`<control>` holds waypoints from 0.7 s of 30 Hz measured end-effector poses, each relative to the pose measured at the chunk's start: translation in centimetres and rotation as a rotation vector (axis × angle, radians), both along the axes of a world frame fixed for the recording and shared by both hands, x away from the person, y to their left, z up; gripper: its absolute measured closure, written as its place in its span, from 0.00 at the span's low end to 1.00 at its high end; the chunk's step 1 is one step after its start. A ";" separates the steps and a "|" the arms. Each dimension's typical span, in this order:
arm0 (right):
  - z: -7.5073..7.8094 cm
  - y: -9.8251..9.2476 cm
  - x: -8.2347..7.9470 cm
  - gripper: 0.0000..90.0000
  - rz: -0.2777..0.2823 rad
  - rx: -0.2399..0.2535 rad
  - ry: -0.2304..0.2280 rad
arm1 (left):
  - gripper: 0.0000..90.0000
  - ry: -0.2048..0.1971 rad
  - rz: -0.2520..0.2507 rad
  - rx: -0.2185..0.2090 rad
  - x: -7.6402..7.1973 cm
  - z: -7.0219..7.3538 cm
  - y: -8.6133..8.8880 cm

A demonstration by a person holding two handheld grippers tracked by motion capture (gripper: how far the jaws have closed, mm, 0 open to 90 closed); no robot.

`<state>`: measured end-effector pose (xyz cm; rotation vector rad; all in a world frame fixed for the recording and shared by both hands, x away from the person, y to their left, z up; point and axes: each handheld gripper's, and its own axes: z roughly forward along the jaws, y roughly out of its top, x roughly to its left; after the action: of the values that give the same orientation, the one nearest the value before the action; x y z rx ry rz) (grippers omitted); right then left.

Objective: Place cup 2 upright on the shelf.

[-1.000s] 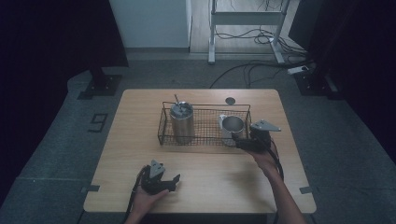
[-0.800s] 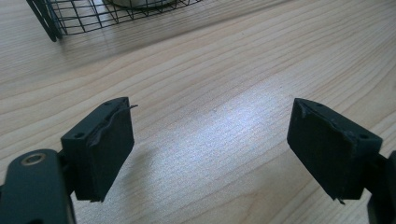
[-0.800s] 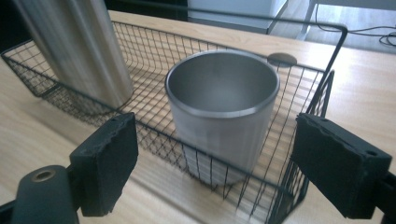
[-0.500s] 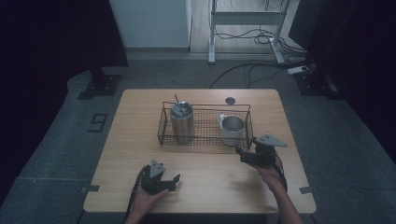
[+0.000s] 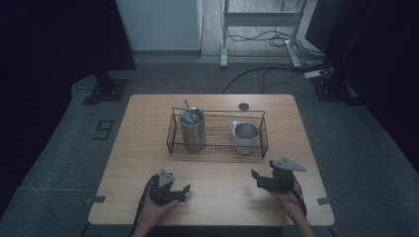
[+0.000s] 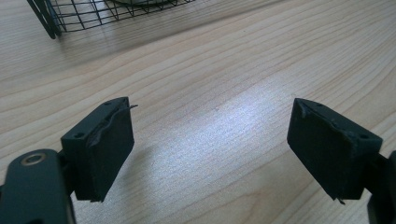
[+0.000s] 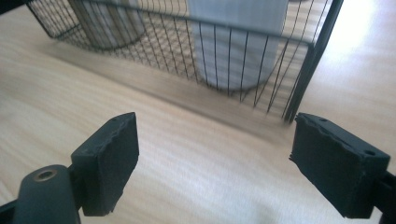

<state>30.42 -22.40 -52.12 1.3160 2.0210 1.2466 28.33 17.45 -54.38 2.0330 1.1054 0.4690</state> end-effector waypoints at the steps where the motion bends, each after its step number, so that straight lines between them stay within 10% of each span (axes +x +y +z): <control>1: -0.3 0.0 -0.1 0.17 0.001 -0.002 0.007 | 0.17 0.001 0.000 0.002 0.0 0.0 0.0; 21: -2.8 -0.3 -0.3 0.17 0.008 -0.041 0.074 | 0.17 0.009 -0.006 0.013 0.1 0.0 -0.2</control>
<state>30.07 -22.71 -54.96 1.3543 2.0931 1.1698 28.40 17.30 -54.41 2.0513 1.1040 0.4655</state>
